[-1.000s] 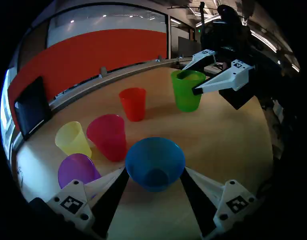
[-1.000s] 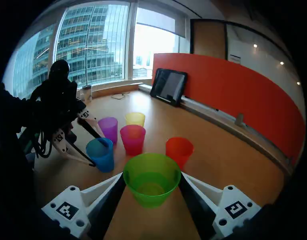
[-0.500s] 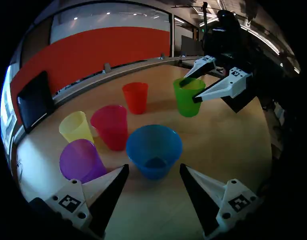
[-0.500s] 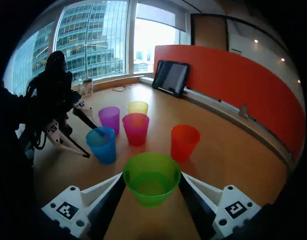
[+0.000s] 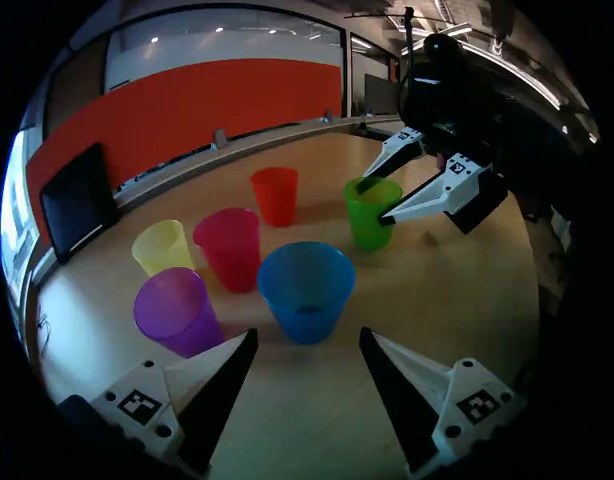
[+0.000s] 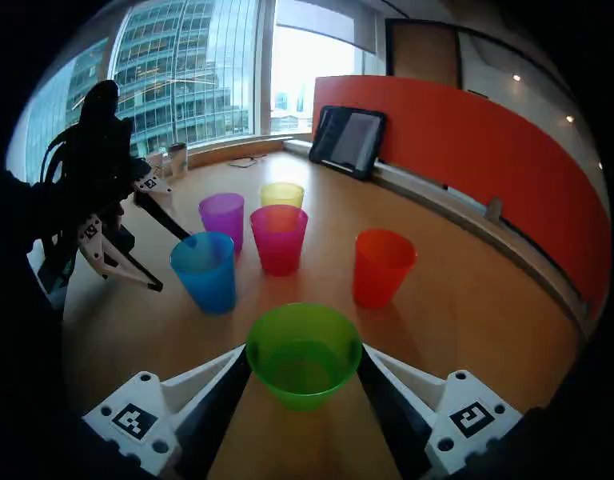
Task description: Pour water
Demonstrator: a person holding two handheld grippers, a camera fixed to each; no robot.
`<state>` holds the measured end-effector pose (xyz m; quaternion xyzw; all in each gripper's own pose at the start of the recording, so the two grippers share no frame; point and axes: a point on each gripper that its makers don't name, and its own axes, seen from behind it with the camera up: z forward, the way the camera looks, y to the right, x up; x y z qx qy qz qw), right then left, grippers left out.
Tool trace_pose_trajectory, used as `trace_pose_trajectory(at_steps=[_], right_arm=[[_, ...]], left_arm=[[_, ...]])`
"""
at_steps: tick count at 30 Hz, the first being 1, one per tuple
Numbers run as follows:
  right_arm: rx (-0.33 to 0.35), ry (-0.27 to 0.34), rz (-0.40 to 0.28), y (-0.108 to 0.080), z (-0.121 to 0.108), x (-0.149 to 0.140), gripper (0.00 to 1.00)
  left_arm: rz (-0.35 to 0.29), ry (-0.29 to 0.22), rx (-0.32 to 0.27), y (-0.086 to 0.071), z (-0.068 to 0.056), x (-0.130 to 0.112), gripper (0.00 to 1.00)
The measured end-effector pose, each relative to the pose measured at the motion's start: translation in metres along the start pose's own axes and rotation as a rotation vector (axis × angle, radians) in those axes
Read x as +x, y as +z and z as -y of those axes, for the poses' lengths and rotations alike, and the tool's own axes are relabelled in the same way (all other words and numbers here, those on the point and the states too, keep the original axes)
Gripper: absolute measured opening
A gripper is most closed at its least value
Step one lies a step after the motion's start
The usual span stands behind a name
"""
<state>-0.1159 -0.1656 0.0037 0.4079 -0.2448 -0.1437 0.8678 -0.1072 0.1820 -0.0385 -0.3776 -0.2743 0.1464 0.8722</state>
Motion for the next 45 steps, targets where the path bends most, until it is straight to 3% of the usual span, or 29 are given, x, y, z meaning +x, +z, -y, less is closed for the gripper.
trace_pose_trajectory(at_steps=[20, 27, 45], right_arm=[[-0.022, -0.007, 0.030, 0.000, 0.000, -0.011, 0.93], [-0.040, -0.005, 0.033, -0.003, -0.002, -0.014, 0.99], [-0.102, 0.022, 0.005, -0.041, -0.002, -0.028, 1.00]], left_arm=[[-0.016, 0.011, 0.001, -0.006, 0.000, 0.003, 0.94], [-0.024, 0.005, 0.003, -0.007, 0.000, 0.006, 0.94], [-0.074, -0.031, 0.093, -0.031, 0.019, 0.010, 0.94]])
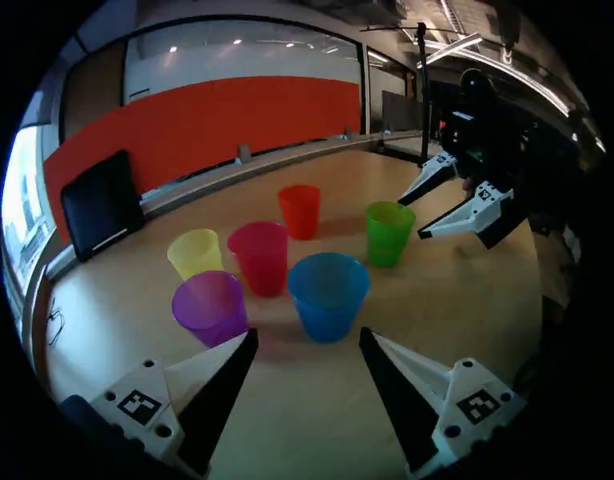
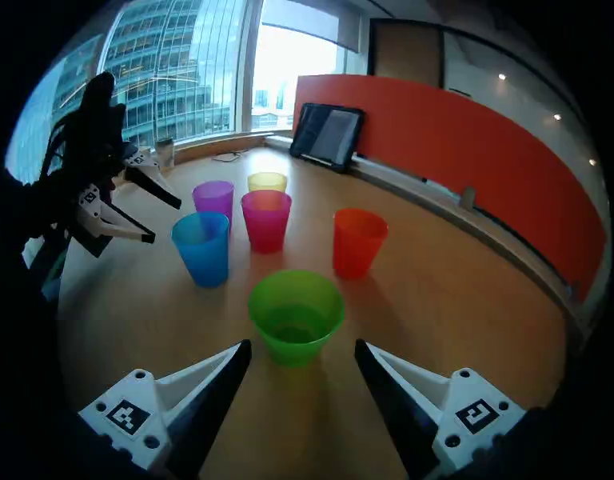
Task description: Pour water
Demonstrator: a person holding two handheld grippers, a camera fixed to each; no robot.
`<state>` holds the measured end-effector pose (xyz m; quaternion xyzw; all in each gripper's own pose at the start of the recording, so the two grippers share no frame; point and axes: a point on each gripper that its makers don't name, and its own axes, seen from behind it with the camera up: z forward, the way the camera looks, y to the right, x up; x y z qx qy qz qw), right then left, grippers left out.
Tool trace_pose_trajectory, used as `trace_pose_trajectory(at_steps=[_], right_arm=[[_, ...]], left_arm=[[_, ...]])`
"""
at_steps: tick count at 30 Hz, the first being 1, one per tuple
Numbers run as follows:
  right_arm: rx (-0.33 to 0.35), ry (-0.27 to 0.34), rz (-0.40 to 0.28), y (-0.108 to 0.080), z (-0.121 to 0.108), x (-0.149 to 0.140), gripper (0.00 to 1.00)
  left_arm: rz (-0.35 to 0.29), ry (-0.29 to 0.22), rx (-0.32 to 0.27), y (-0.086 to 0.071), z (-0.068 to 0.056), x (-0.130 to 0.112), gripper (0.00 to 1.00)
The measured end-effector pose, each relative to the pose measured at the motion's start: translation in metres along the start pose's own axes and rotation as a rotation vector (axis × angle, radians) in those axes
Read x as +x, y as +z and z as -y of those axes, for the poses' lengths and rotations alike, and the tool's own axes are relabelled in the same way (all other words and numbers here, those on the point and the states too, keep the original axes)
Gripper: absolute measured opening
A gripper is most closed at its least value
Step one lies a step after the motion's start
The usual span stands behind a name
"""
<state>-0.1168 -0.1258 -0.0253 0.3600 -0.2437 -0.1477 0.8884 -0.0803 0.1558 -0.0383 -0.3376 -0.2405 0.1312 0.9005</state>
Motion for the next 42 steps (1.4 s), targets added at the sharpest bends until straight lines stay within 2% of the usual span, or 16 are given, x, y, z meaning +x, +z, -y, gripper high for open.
trace_pose_trajectory(at_steps=[9, 16, 24, 34, 42], right_arm=[[-0.070, 0.029, -0.058, -0.026, -0.009, 0.001, 1.00], [-0.125, 0.068, -0.141, -0.045, -0.014, 0.018, 1.00], [-0.190, 0.090, -0.217, -0.062, -0.023, 0.035, 1.00], [-0.303, 0.129, -0.337, -0.076, -0.045, 0.066, 1.00], [-0.443, 0.187, -0.462, -0.095, -0.073, 0.090, 1.00]], left_arm=[[-0.067, -0.044, 0.095, -0.019, 0.017, 0.005, 0.94], [-0.149, -0.092, 0.188, -0.043, 0.043, 0.020, 0.94], [-0.227, -0.105, 0.292, -0.060, 0.065, 0.036, 0.94], [-0.335, -0.083, 0.388, -0.072, 0.078, 0.068, 0.94], [-0.409, -0.070, 0.451, -0.080, 0.083, 0.090, 0.94]])
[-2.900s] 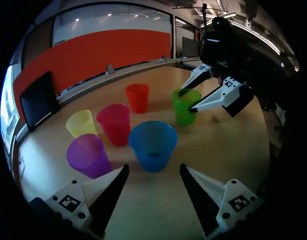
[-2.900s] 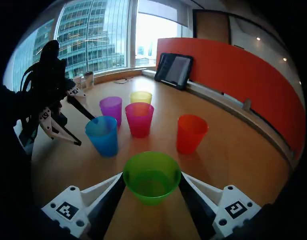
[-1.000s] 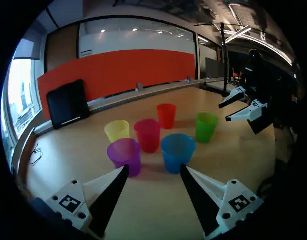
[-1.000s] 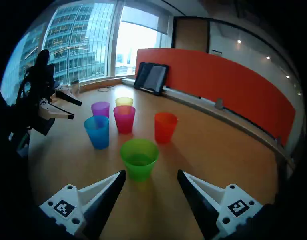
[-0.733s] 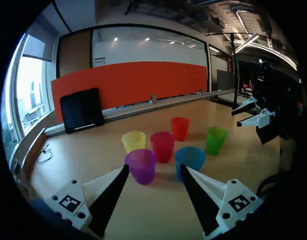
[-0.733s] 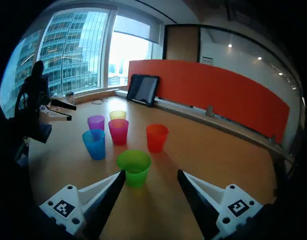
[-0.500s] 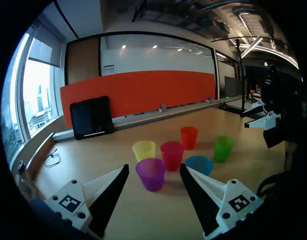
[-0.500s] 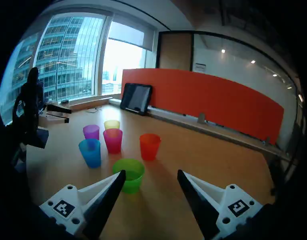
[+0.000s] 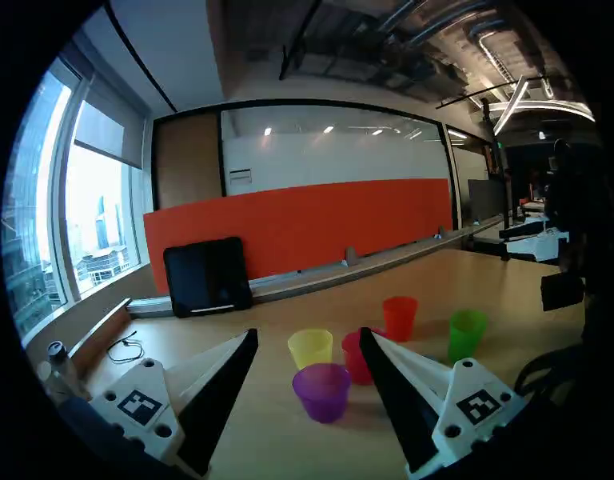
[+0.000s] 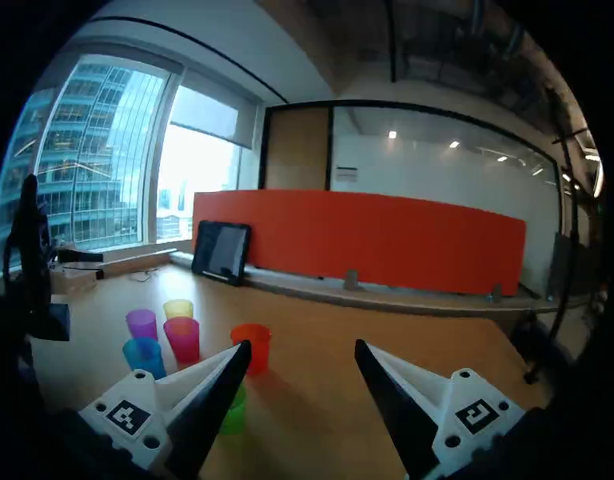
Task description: Pour water
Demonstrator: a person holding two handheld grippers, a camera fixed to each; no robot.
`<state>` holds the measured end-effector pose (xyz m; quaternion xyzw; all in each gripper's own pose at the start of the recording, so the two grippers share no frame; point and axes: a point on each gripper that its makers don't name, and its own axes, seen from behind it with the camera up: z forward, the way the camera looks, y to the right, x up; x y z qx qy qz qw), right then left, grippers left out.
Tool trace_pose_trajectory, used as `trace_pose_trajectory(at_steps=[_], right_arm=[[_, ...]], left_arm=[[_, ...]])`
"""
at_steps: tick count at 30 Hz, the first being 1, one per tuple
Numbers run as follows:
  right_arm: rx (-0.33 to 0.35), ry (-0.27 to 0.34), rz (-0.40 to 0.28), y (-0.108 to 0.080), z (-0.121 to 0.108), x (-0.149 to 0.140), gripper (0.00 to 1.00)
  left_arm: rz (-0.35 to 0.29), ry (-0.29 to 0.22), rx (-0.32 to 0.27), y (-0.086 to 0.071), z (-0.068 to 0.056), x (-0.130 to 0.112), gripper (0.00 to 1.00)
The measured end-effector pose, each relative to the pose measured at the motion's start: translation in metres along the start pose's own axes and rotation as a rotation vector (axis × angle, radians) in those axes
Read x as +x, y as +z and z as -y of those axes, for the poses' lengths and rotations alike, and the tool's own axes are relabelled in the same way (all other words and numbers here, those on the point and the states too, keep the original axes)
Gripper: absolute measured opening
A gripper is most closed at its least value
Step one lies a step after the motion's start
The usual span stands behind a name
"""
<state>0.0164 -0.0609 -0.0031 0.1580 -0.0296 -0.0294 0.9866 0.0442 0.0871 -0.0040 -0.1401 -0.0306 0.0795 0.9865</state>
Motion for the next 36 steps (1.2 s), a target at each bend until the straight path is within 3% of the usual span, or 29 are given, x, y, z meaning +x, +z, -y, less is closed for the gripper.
trace_pose_trajectory(at_steps=[9, 18, 24, 36], right_arm=[[-0.171, 0.035, -0.121, -0.011, -0.028, 0.024, 1.00], [-0.281, 0.062, -0.209, -0.023, -0.043, 0.038, 1.00], [-0.335, 0.047, -0.237, -0.029, -0.050, 0.039, 1.00], [-0.364, 0.055, -0.266, -0.032, -0.053, 0.044, 1.00]], left_arm=[[-0.057, -0.019, 0.092, -0.002, 0.010, 0.013, 0.94], [-0.093, -0.063, 0.156, -0.003, 0.014, 0.018, 0.94], [-0.117, -0.067, 0.204, -0.003, 0.023, 0.023, 0.94], [-0.131, -0.096, 0.225, -0.003, 0.028, 0.022, 0.94]])
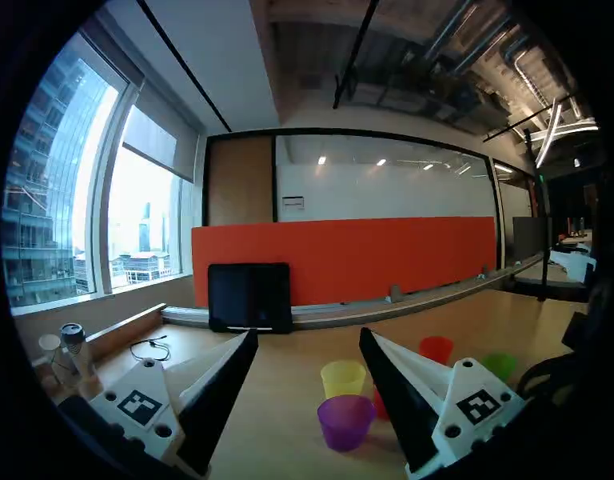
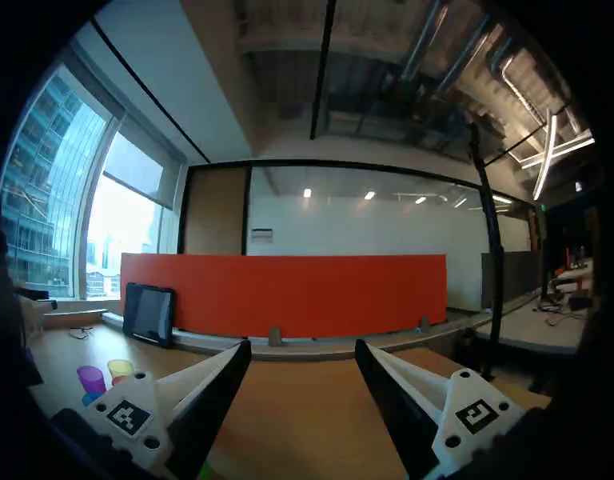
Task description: Pour water
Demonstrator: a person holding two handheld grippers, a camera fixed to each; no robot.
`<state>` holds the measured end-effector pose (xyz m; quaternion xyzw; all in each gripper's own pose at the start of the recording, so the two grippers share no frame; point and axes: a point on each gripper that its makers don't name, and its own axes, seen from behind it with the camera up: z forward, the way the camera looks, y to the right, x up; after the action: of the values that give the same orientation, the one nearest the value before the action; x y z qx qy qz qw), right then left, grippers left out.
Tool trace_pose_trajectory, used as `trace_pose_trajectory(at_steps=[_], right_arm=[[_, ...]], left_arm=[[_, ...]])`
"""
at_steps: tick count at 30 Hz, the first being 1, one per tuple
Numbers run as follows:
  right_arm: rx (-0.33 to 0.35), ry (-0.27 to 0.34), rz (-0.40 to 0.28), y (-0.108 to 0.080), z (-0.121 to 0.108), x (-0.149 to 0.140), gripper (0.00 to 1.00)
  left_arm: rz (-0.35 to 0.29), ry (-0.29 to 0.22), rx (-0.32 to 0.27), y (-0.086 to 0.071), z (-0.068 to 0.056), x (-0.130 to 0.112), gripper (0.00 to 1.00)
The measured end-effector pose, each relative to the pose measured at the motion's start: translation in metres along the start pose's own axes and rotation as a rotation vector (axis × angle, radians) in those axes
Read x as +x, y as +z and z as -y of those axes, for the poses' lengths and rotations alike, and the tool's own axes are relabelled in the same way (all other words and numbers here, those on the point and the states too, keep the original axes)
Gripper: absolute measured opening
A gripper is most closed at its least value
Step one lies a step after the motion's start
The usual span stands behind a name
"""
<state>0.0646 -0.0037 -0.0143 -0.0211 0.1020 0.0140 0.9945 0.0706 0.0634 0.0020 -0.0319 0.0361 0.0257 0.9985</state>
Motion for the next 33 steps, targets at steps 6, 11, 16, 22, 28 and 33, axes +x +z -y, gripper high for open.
trace_pose_trajectory(at_steps=[6, 11, 16, 22, 28, 33], right_arm=[[0.001, 0.013, -0.017, 0.000, 0.001, 0.006, 1.00], [-0.007, 0.016, -0.012, 0.002, -0.001, 0.007, 1.00], [-0.009, 0.000, 0.010, 0.002, -0.001, 0.005, 1.00], [-0.018, -0.011, 0.018, 0.002, 0.000, 0.007, 1.00], [-0.025, -0.020, 0.036, -0.002, 0.002, 0.001, 1.00], [-0.026, -0.019, 0.053, -0.006, 0.005, -0.004, 1.00]], left_arm=[[0.000, -0.005, 0.017, 0.001, 0.005, -0.008, 0.94], [0.002, 0.010, 0.036, 0.003, 0.009, -0.017, 0.94], [-0.004, 0.018, 0.058, 0.004, 0.011, -0.025, 0.94], [-0.006, 0.007, 0.066, 0.003, 0.012, -0.034, 0.94], [0.000, -0.001, 0.064, 0.001, 0.016, -0.044, 0.94], [0.013, -0.019, 0.062, -0.003, 0.022, -0.054, 0.94]])
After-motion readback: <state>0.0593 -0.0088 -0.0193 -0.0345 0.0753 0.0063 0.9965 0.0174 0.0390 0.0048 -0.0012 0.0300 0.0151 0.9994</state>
